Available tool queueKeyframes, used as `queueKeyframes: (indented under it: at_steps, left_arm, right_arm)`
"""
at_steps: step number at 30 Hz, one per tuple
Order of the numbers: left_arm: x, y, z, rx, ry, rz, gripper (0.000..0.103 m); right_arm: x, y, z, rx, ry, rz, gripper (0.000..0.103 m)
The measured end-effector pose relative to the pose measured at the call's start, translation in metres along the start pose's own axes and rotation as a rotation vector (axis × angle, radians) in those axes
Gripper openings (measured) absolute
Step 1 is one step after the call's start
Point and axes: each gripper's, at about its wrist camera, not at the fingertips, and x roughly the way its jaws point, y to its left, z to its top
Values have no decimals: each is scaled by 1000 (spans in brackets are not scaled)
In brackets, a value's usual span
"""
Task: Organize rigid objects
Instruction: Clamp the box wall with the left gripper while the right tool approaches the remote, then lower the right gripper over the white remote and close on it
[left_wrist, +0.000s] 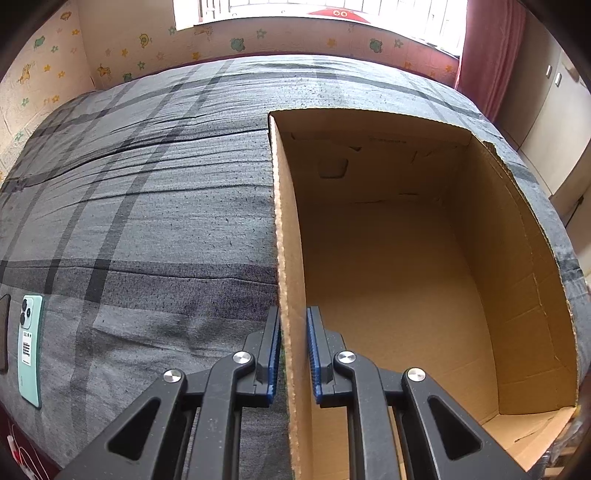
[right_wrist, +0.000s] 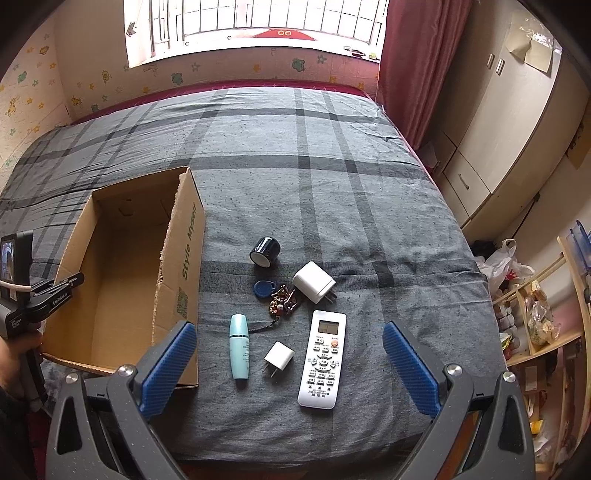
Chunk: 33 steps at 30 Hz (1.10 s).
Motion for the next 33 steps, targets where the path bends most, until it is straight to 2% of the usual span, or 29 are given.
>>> queueKeyframes:
  at_steps: [9,22,33]
  left_arm:
    - [0,-2,-2,7,-6,7,15]
    - [-1,-3,-2,16,-5,14,15]
    - [0,-3,-1,18,-4,17,15]
  right_arm:
    - [33,-30,-7,42,46,-35,103]
    - [96,-54,-32,84,145,-8,102]
    - [146,-65,-57,114,246,21,95]
